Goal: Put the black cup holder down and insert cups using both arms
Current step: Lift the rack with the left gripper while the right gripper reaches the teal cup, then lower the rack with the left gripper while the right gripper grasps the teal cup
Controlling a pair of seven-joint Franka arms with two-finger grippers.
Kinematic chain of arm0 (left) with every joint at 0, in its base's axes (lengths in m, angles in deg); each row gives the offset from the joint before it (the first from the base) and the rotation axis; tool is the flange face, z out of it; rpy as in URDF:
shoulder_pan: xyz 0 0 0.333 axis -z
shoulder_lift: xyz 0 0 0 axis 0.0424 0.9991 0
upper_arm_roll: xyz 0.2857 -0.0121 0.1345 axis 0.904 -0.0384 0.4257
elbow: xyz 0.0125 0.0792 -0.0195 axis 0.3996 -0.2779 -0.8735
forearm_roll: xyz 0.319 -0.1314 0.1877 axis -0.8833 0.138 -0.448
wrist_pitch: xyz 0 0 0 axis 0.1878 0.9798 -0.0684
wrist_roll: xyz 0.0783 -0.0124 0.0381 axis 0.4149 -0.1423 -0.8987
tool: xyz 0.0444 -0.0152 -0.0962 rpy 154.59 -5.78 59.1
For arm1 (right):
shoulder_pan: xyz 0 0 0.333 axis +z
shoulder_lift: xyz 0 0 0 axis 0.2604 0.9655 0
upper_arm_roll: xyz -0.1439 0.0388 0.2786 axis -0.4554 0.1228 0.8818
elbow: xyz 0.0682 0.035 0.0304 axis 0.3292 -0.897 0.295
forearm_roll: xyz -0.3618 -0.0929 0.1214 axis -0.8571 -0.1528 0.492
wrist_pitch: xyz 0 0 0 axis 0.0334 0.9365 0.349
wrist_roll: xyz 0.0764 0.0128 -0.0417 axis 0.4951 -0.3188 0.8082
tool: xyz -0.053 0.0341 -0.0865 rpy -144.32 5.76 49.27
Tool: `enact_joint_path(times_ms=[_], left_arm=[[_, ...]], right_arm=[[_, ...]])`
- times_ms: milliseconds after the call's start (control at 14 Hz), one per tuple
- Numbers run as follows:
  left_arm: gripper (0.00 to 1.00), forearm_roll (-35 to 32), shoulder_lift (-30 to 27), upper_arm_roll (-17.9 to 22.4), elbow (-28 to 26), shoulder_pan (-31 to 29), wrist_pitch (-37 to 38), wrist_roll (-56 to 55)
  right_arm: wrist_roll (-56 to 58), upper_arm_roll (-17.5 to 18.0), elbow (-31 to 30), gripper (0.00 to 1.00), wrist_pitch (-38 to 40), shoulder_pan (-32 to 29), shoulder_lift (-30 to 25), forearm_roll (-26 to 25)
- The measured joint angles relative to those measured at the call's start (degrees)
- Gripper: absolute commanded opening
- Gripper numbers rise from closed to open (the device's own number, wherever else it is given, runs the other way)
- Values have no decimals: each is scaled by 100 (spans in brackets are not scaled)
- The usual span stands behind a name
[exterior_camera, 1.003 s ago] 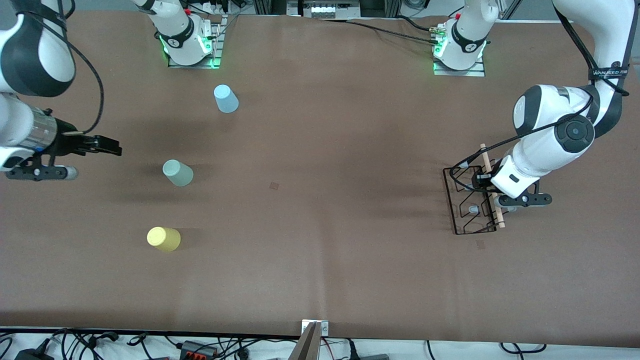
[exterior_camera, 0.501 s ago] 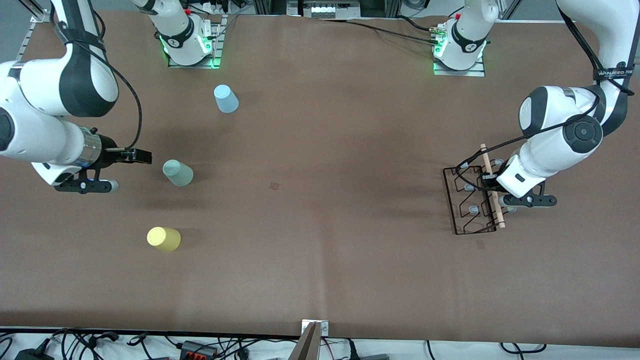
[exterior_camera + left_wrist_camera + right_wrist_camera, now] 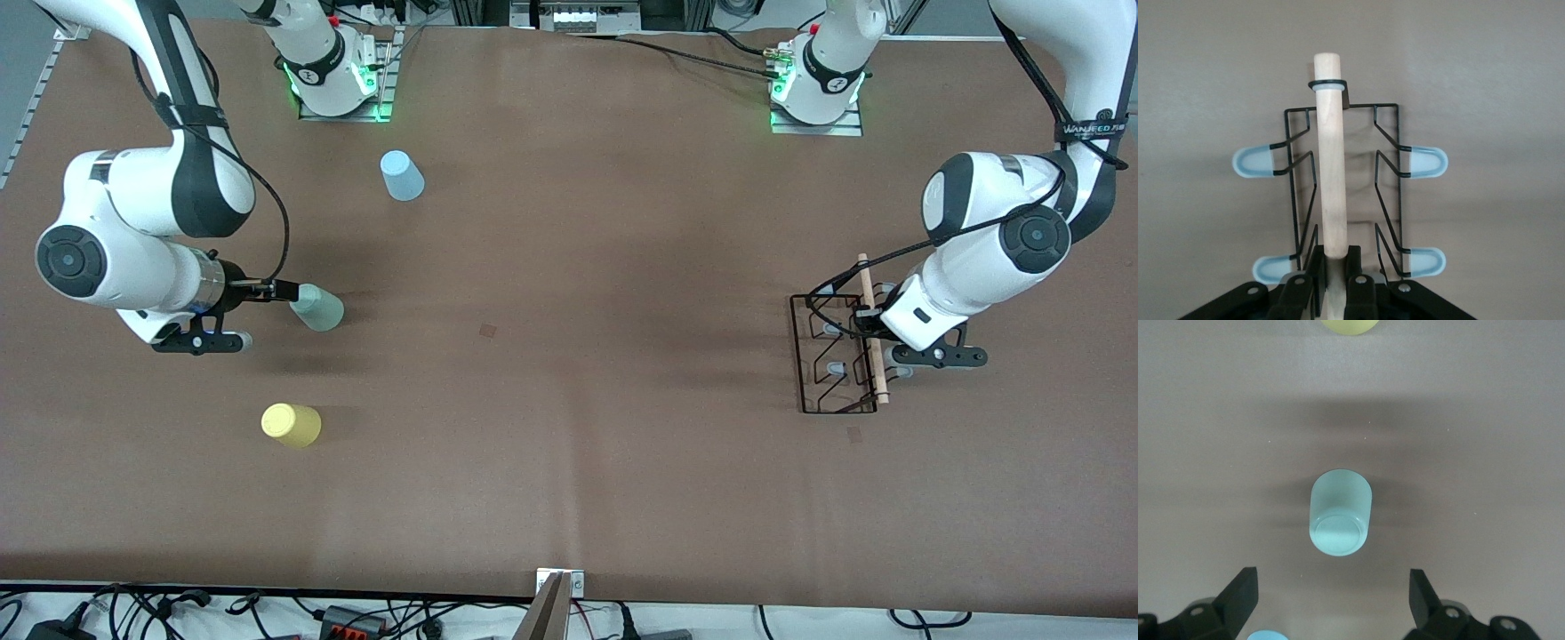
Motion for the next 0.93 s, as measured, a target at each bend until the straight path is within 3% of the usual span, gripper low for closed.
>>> enact_joint_path(times_ms=[430, 931], left_arm=[[1, 1, 32, -938, 1111, 377, 1366, -1165], [1, 282, 348, -1025, 1753, 1495, 1553, -2225]], right_arm=[[19, -12, -978, 100, -1176, -8, -51, 70], [11, -19, -1131, 100, -1535, -19, 136, 388]])
